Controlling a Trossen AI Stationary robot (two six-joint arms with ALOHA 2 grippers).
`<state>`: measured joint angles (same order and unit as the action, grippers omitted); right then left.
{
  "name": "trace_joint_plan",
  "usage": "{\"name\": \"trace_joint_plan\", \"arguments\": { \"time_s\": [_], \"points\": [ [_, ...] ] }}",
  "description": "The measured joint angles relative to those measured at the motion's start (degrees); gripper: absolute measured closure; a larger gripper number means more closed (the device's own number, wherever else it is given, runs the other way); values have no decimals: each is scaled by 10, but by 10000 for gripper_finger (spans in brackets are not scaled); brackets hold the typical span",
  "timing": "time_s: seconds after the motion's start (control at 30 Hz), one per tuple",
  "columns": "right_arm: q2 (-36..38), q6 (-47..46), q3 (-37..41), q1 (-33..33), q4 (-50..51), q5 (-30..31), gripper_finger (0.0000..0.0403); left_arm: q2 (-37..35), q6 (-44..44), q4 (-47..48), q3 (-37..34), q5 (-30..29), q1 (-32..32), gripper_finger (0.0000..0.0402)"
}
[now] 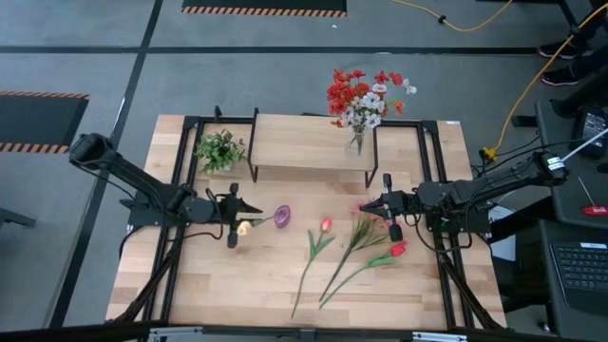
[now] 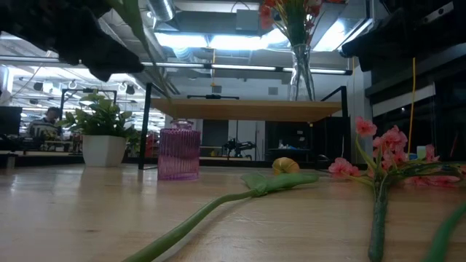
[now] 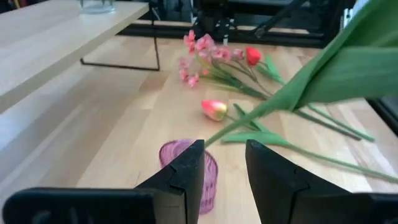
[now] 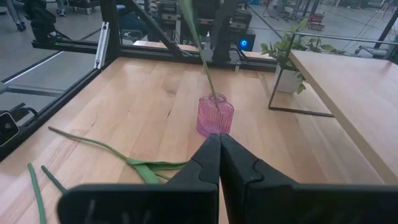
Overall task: Pick and place flowers into a vace then onto a shelf
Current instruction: Put the red flower into the purple vase
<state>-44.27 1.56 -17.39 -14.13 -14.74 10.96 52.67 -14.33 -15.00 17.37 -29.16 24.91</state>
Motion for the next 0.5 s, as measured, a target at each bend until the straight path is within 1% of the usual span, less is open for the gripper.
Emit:
{"name": "trace_joint_plan", "arguments": {
  "time_s": [0.1, 0.27, 0.43, 0.5],
  "points": [
    [0, 0, 0, 0, 0, 0, 398, -10, -15, 21, 0, -22, 18, 292],
    [0, 0, 0, 0, 0, 0, 398, -16, -16, 23, 0, -68, 43, 293],
    [0, 0, 0, 0, 0, 0, 398, -16, -16, 32, 0, -115, 54, 298],
    [0, 0, 0, 0, 0, 0, 398, -16, -16, 32, 0, -124, 54, 302]
  ]
}}
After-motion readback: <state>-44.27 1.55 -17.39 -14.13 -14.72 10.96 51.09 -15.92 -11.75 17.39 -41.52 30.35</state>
